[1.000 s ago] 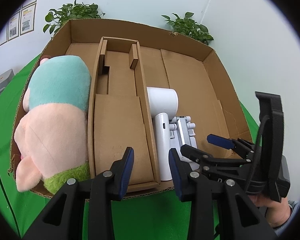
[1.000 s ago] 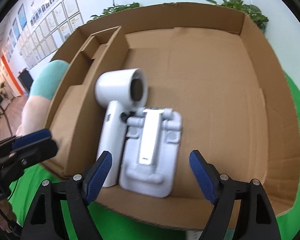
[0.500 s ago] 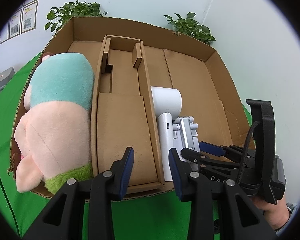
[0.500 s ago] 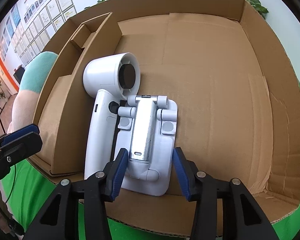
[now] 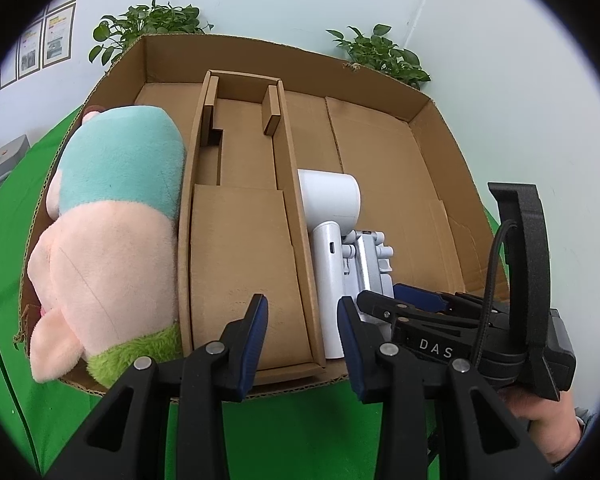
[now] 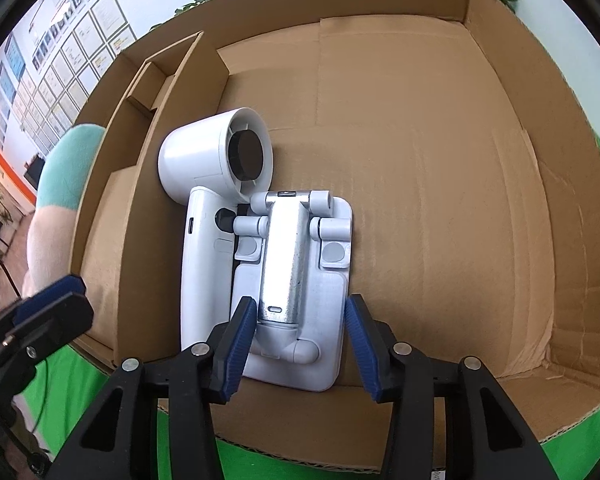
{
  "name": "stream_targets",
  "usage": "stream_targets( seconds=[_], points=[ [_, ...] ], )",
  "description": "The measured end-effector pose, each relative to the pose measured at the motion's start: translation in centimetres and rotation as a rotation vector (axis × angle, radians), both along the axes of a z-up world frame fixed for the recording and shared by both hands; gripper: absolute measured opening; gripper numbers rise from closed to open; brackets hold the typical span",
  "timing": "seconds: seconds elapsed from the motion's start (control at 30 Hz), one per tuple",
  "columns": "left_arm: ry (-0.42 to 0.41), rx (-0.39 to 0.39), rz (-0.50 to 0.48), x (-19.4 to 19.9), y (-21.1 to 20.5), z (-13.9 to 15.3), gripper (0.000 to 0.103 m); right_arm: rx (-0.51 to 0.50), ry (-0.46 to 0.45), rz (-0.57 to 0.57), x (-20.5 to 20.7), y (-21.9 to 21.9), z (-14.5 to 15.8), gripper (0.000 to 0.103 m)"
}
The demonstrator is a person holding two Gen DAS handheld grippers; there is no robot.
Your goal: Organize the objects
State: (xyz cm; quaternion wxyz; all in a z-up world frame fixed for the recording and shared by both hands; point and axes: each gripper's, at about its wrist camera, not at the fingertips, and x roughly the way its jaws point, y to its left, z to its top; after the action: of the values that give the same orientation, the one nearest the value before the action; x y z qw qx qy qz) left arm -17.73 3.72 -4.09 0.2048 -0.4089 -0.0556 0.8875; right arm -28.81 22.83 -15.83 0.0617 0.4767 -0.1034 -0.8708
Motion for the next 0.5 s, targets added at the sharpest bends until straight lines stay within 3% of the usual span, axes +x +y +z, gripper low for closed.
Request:
stream_targets(
  seconds=[0.27,0.33,0.4,0.5],
  points=[
    [0.010,-0.021,0.008,0.2,-0.1,-0.1,0.035,0.077,0.042,0.044,0.4,-1.0,0.1,0.046],
    [0.023,-0.030,0.006,0.4,-0.2,0.0,0.035,0.113,0.059,0.048,0.6,-1.2,0.4,0.055],
    [0.043,-0.040,0.006,0.7,-0.2,0.3,0.036,0.147,0.088,0.046,1.1,-1.2,0.8,0.080],
    [0.084,-0.053,0.012,1.1,-0.3,0.7,0.043,0.203,0.136,0.037,1.9,-1.3,1.3,0.090]
  ],
)
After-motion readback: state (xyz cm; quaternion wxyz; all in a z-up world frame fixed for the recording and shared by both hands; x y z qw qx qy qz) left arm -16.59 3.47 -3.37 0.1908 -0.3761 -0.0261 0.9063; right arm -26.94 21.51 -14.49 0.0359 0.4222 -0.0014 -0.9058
